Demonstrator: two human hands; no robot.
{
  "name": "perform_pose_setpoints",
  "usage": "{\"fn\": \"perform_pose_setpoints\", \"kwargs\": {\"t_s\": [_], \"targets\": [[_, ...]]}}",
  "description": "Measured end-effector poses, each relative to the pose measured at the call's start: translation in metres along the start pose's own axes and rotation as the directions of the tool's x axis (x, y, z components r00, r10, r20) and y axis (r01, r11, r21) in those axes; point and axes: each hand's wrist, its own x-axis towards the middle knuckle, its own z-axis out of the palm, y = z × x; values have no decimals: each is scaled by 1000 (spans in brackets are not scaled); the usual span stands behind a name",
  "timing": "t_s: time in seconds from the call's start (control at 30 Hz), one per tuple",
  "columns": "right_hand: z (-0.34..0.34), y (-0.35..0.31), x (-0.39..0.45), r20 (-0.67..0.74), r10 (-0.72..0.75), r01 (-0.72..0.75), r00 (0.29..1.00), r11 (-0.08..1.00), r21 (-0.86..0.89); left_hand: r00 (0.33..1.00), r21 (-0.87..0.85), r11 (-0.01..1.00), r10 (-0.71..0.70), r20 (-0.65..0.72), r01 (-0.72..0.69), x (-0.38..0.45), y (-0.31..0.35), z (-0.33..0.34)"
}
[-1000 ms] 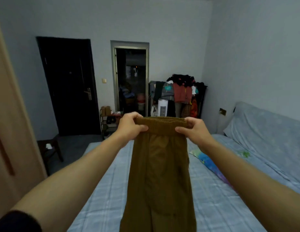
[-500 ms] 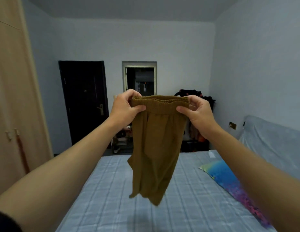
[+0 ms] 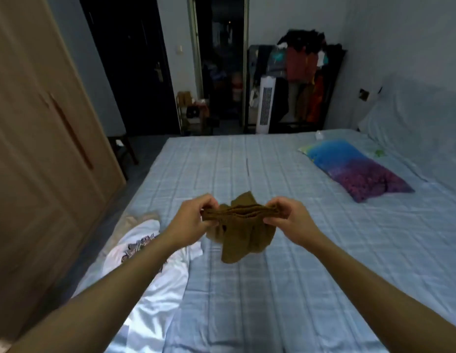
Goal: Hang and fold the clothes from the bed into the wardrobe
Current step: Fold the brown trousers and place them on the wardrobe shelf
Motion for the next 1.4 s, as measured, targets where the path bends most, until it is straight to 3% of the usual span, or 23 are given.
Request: {"fn": "perform_pose_setpoints", "kwargs": {"t_s": [0.23,0.4,0.63,1.0,1.4], "targets": [[67,68,-120,94,232,-230,968,973,-34,974,-58,988,-130,185,143,-120,-49,60],[93,62,-150,107,283,-276,953,958,-78,949,-94,977,-162,269,193,-151,-66,55],[124,46,-158,38,297,-290,954,947,-136,955,-126,978,-131,266,169,-165,-93,41],[132,85,-100,-84,417,-418,905,908,3,937,-164,936,-272,221,310,-104,-135,62],[113,219,47,-68,579,-555,813,805,212,876,-137,886,-396,274,443,55,-228,136]]}}
